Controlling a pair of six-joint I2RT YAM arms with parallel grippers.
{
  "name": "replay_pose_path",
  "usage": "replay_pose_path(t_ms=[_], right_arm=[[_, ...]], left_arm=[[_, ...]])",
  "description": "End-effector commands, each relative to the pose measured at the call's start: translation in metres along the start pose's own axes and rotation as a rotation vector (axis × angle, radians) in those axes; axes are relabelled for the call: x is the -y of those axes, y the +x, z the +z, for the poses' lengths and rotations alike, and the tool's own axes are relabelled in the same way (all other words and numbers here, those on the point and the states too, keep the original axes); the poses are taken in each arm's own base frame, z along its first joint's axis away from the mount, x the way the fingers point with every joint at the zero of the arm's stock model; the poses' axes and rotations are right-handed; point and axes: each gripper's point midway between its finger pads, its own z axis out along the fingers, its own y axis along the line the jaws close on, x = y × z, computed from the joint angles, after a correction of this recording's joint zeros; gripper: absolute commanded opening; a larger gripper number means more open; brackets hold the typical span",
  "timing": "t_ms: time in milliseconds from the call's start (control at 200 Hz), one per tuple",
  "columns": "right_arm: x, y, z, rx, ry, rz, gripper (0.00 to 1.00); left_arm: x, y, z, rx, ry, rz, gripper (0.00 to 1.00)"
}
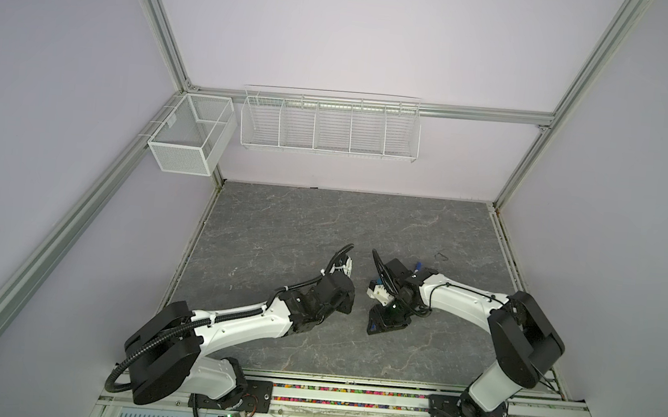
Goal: Insert the pens into the pen caps
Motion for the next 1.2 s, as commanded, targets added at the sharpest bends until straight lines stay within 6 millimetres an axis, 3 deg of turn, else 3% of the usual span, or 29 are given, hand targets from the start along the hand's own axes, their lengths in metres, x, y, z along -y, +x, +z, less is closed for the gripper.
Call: replay_pose_path(t_ms=[0, 325, 685, 1200], right_arm=[[0.007, -0.002, 0.004, -0.032, 0.057, -0.016, 0.58], [0.005, -0.032, 0.015, -0.043, 0.203, -0.069, 0.56], [0.017, -0.022, 0.025, -0.083, 0.361, -0.115, 0.40], [0.040, -0.010, 0.019, -0.073, 0.473, -0.083, 0.40]], left_arm=[[-0.005, -0.005, -0.004, 0.025, -0.015, -0.025, 0.00], [-0.010, -0.003, -0.009, 0.022, -0.028, -0.024, 0.00], [-0.012, 0.001, -0.012, 0.016, -0.026, -0.022, 0.00], [-0.009, -0.002, -0.012, 0.016, -0.013, -0.021, 0.00]])
